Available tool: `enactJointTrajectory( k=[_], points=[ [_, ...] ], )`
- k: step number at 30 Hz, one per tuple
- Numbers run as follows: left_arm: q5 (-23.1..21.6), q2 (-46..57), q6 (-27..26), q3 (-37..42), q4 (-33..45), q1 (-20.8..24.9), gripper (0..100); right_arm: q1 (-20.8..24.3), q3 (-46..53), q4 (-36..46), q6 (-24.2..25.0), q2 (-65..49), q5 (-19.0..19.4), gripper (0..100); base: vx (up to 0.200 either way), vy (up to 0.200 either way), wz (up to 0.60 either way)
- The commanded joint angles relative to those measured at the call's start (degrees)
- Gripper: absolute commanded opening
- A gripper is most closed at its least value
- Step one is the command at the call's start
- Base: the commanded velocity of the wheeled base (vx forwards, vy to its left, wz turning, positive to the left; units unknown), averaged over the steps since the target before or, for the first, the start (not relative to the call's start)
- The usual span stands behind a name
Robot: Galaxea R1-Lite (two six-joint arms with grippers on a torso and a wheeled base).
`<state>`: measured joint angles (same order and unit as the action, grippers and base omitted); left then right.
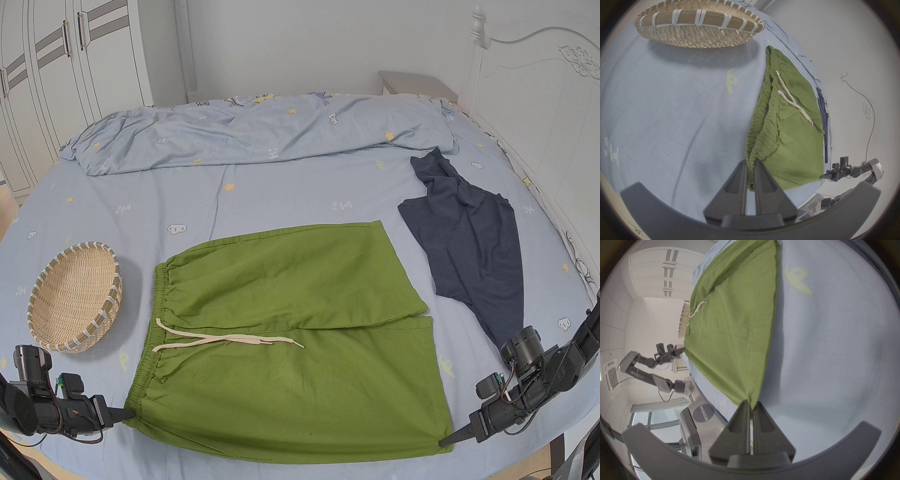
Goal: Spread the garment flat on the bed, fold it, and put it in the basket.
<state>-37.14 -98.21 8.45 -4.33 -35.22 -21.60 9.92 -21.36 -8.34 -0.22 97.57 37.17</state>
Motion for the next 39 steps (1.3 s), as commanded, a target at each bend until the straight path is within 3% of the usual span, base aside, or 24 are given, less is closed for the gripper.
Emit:
enactJointTrajectory(
  k=[1,6,13,14,16,18,23,26,28,30,31,32,33,39],
  points=[
    [0.1,0.1,-0.8,-0.2,-0.2,-2.0,0,-1.0,-2.7,7.9,-4.5,-3.0,-0.3,0,0.000,0.000,0.00],
    [-0.5,0.1,-5.0,1.3,-0.2,-1.9,0,0.4,-4.0,10.0,-4.4,-5.7,-0.3,0,0.000,0.000,0.00],
    [-1.4,4.8,-2.5,0.5,-0.2,-0.9,0,3.3,-7.6,12.0,-0.3,-11.1,-0.4,0,0.000,0.000,0.00],
    [-1.4,6.8,0.6,-0.4,-0.2,0.4,0,4.1,-9.9,13.6,2.0,-12.7,-0.4,0,0.000,0.000,0.00],
    [-1.3,12.6,12.6,-5.2,0.9,4.8,0,5.5,-16.5,18.1,6.5,-16.0,-0.4,0,0.000,0.000,0.00],
    [-1.2,15.1,17.7,-8.5,2.3,6.9,0,5.6,-20.7,20.4,8.0,-17.6,-0.5,0,0.000,0.000,0.00],
    [-1.1,16.1,18.7,-18.4,12.7,8.4,0,5.6,-33.0,27.6,11.1,-17.9,-0.5,0,0.000,0.000,0.00],
    [1.2,15.2,19.0,-26.5,21.5,8.7,0,5.0,-40.1,30.5,11.4,-17.5,-0.9,0,0.000,0.000,0.00],
    [1.2,15.2,19.0,-26.5,21.5,8.7,0,5.0,-40.1,30.5,11.4,-17.5,-0.9,0,0.000,0.000,0.00],
    [2.5,13.7,19.3,-33.0,25.1,8.7,0,5.7,-45.4,30.3,12.7,-14.8,-6.8,0,0.000,0.000,0.00],
    [2.5,13.7,19.3,-33.0,25.1,8.7,0,5.7,-45.4,30.3,12.7,-14.8,-6.8,0,0.000,0.000,0.00],
    [2.5,12.2,21.0,-36.9,26.1,8.7,0,6.7,-48.2,30.0,13.8,-13.0,-12.5,0,0.000,0.000,0.00],
    [2.5,10.9,22.0,-39.4,26.5,8.7,0,7.7,-49.8,29.5,14.6,-11.8,-15.1,0,0.000,0.000,0.00],
    [2.5,5.2,22.1,-46.9,27.2,9.2,0,8.3,-55.7,25.8,15.4,-7.6,-17.2,0,0.000,0.000,0.00]
  ],
)
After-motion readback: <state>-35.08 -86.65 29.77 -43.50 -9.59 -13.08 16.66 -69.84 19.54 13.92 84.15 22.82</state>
